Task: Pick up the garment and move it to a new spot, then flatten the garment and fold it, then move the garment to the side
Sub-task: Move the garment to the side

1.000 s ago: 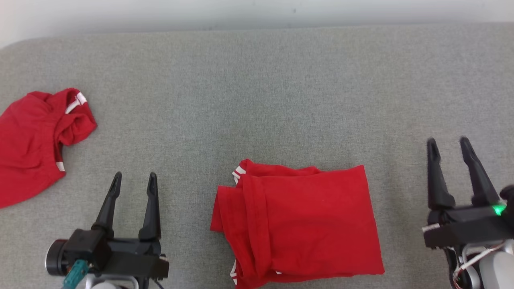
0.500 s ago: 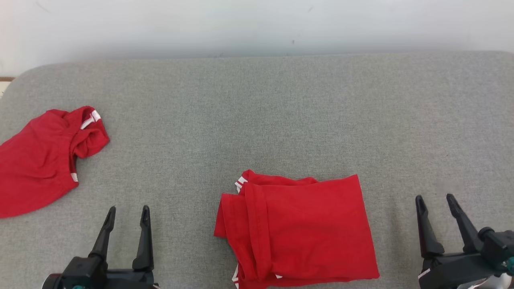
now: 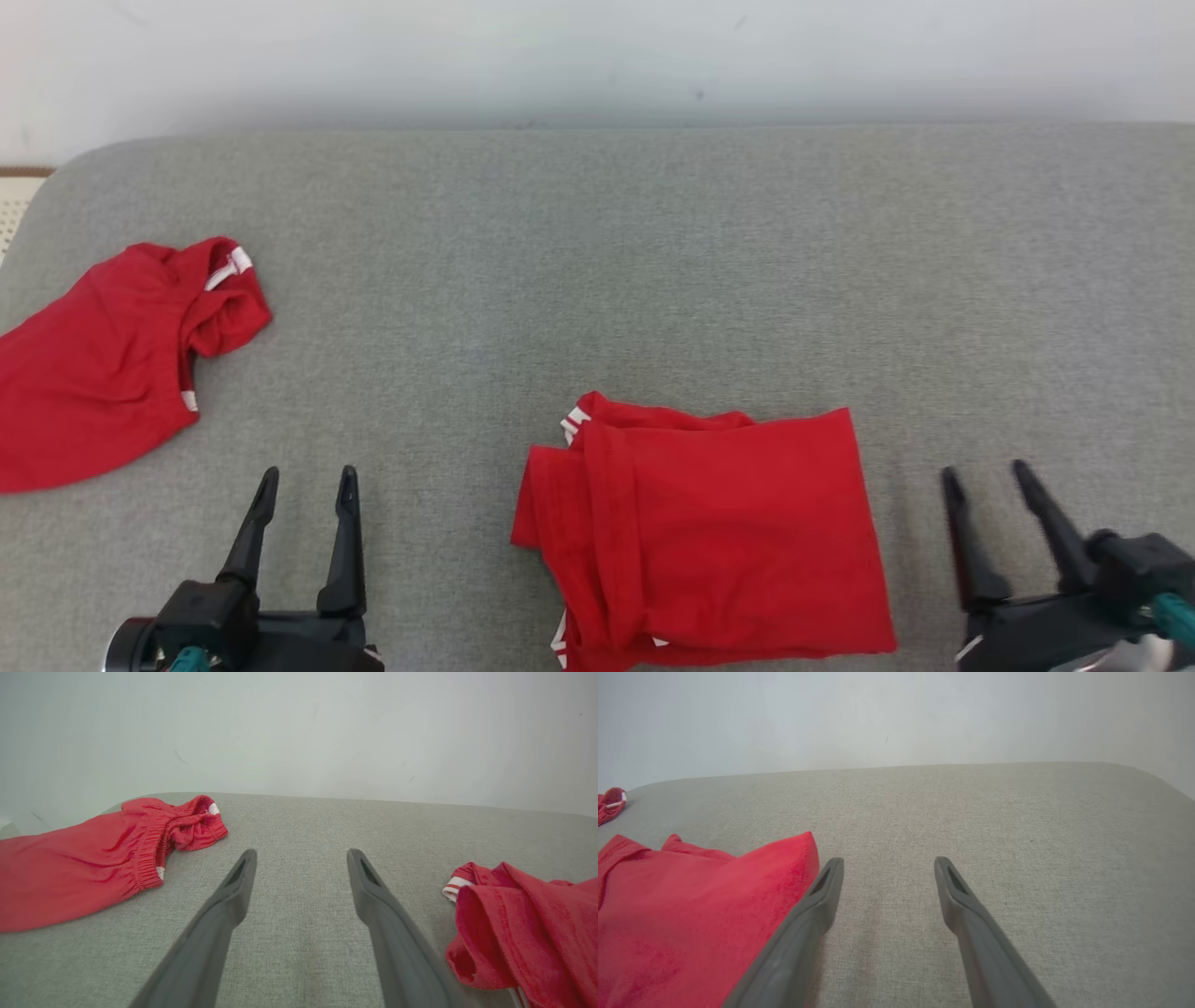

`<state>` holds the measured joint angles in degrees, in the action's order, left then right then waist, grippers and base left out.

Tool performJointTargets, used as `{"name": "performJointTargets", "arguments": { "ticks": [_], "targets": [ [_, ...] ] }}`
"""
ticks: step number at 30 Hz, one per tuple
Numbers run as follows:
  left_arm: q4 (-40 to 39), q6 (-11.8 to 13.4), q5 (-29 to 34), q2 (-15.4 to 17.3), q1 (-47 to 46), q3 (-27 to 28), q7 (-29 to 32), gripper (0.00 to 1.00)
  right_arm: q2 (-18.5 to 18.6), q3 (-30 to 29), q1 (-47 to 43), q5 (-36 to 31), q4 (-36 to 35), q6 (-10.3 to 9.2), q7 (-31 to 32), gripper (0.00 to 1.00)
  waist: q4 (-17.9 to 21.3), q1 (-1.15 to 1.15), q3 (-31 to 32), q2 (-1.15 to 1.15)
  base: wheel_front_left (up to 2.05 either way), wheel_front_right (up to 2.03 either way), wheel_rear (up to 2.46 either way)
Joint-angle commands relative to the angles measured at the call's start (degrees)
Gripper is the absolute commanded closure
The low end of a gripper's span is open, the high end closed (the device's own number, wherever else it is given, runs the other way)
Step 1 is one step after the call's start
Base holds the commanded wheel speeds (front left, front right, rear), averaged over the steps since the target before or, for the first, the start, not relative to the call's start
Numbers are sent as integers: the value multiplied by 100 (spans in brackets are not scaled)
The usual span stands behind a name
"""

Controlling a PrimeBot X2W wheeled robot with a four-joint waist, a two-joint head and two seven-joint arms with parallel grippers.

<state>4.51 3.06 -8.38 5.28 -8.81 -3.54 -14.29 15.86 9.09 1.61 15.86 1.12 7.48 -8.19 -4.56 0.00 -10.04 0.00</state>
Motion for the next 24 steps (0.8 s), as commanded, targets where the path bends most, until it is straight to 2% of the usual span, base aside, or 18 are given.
{"name": "performJointTargets", "arguments": {
  "ticks": [1,9,17,18,19,20,24],
  "targets": [
    [7,-7,0,8,-72,-48,-32,0,65,173,-42,-34,-54,2,124,0,-107,0,-93,0,0,0,0],
    [75,36,-104,-94,-255,-205,-70,0,267,968,-100,167,-170,2,634,0,-381,0,-358,0,0,0,0],
    [150,46,-170,-164,-492,-367,-89,0,375,1237,11,490,96,2,1230,0,-584,0,-593,0,0,0,0],
    [141,50,-164,-172,-521,-383,-91,0,391,1272,44,512,129,2,1265,57,-602,0,-620,0,0,0,0],
    [125,52,-174,-177,-550,-399,-92,0,391,1288,91,547,156,2,1288,74,-617,0,-649,0,0,0,0],
    [110,55,-182,-179,-570,-408,-93,0,409,1308,123,556,187,1,1351,100,-627,0,-675,0,0,0,0],
    [33,61,-184,-201,-650,-435,-94,0,479,1221,296,451,167,-3,1282,100,-625,0,-792,0,0,0,0]
  ]
}}
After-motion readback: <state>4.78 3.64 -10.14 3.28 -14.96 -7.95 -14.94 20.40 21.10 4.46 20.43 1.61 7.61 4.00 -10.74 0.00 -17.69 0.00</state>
